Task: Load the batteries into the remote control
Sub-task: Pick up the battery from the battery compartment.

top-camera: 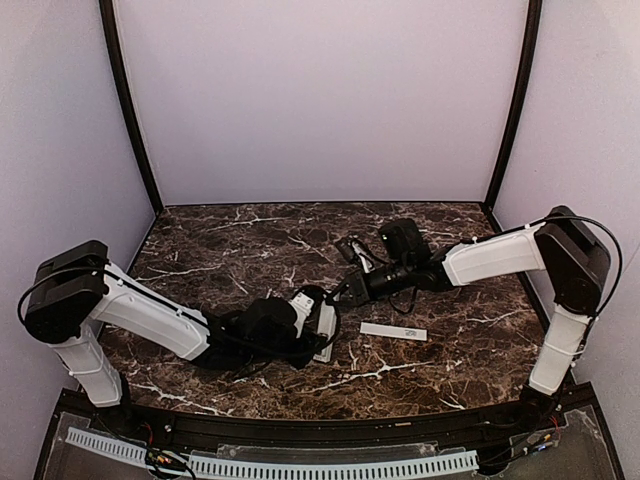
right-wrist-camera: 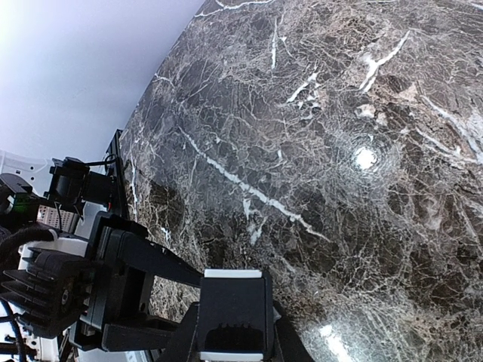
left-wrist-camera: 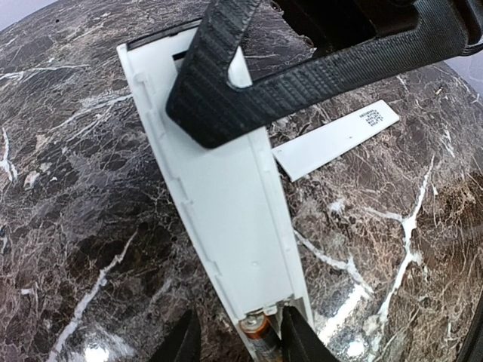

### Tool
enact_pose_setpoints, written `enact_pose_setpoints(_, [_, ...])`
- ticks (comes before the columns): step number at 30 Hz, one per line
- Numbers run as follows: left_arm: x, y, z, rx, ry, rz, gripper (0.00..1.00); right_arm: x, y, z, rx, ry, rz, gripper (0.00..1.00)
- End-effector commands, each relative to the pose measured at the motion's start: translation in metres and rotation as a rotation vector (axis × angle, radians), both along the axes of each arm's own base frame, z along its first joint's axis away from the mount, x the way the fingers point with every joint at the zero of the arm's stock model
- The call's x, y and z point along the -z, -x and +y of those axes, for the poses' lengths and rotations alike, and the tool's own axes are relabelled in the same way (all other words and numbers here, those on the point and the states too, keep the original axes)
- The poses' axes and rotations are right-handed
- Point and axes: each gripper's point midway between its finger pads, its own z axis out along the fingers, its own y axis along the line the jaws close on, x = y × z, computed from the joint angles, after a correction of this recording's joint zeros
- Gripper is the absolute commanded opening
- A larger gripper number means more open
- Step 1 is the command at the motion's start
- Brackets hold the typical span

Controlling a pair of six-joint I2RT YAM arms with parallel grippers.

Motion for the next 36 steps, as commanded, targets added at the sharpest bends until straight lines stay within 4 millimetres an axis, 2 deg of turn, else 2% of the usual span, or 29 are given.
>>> enact_pose_setpoints(1, [0.005, -0.002, 0.006, -0.029, -0.036, 0.011, 0.34, -0.011, 0.004, 0.002, -0.016, -0.019, -0.034, 0.00])
enact_pose_setpoints(7, [0.004, -0.002, 0.007, -0.024, 0.002, 0.035, 0.22, -0.012, 0.004, 0.002, -0.021, -0.018, -0.036, 0.00])
enact_pose_setpoints(20, [-0.008, 0.005, 0.011, 0.020, 0.056, 0.015, 0.08, -0.005, 0.003, 0.000, -0.014, 0.006, -0.040, 0.00])
enact_pose_setpoints(27, [-0.022, 0.014, 0.004, 0.116, 0.114, -0.041, 0.09, -0.002, 0.002, 0.000, -0.014, 0.015, -0.037, 0.00])
enact_pose_setpoints(36, [-0.016, 0.020, 0.003, 0.219, 0.046, -0.122, 0.12, -0.001, 0.003, 0.002, -0.022, 0.010, -0.021, 0.00])
